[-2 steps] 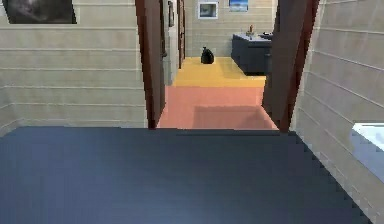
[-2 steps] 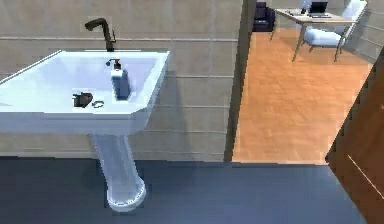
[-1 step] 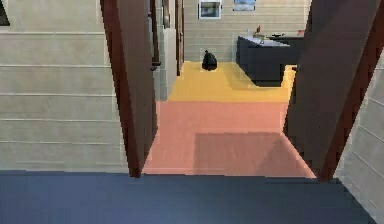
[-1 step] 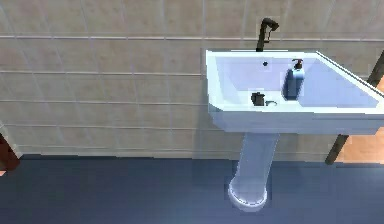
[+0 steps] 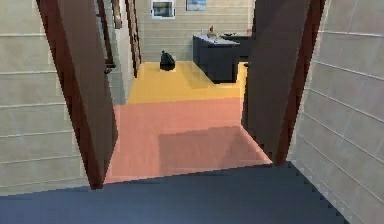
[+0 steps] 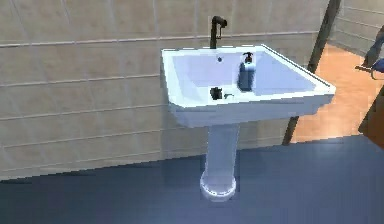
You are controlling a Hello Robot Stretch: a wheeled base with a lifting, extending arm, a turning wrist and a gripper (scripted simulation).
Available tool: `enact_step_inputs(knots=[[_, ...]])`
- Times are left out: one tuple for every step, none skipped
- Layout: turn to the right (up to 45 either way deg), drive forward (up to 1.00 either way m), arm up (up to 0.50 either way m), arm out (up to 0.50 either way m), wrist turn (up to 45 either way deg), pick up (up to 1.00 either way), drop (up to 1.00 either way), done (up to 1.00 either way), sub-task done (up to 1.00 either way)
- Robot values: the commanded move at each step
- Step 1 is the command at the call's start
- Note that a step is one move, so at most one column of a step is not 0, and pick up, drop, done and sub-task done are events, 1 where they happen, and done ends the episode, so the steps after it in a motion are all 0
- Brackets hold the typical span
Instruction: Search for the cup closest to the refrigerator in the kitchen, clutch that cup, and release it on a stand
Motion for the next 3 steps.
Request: enact_step_inputs(knots=[[0.0, 1.00, 0.00, 0.00, 0.0, 0.00, 0.00, 0.00, 0.00], [0.0, 1.00, 0.00, 0.00, 0.0, 0.00, 0.00, 0.00, 0.00], [3.0, 0.00, 0.00, 0.00, 0.0, 0.00, 0.00, 0.00, 0.00]])
